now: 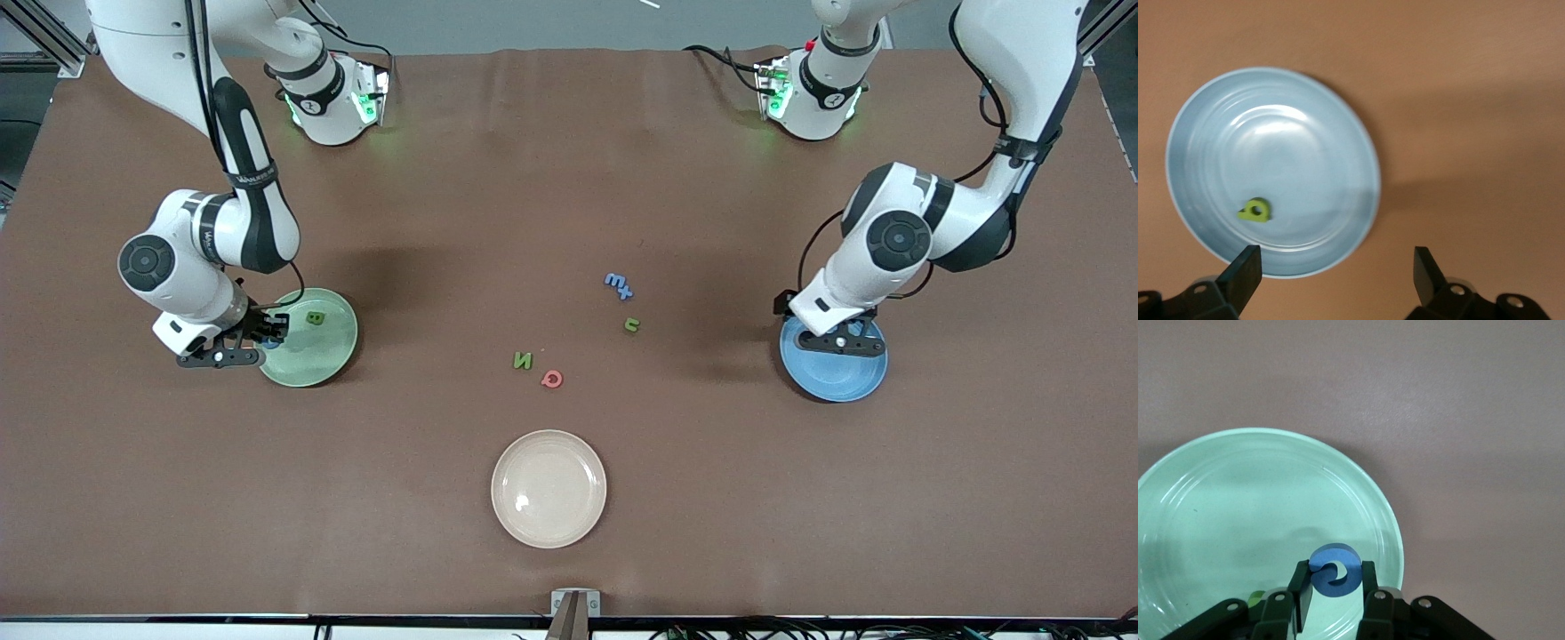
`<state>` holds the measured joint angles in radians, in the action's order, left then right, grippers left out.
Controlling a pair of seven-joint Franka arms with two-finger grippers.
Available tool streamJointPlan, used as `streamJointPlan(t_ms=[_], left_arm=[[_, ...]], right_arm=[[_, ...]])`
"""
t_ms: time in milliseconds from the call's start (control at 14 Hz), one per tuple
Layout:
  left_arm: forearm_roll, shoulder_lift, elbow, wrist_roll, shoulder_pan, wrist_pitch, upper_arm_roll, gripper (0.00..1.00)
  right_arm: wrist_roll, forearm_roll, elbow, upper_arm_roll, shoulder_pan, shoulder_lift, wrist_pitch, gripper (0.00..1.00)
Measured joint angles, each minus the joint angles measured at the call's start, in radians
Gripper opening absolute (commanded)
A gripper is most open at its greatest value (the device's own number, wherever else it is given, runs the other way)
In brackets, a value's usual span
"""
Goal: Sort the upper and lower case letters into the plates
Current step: 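Place the blue c on the green plate while the left gripper releases b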
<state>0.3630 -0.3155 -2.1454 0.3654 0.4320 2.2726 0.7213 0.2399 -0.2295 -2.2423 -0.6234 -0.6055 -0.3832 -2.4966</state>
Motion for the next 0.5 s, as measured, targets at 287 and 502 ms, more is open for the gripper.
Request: streamJointPlan(t_ms=[287, 502], left_arm=[[-0.004, -0.033, 0.053, 0.018, -0.056, -0.002, 0.059, 1.00], [-0.006, -0.072, 0.103, 0.039, -0.177, -0.002, 0.063, 1.00]], right_arm=[[0.000, -0.054, -0.002, 0.023, 0.000, -0.044, -0.014, 0.03], [0.000, -0.064, -0.002, 0.025, 0.001, -0.074, -0.023, 0.05]])
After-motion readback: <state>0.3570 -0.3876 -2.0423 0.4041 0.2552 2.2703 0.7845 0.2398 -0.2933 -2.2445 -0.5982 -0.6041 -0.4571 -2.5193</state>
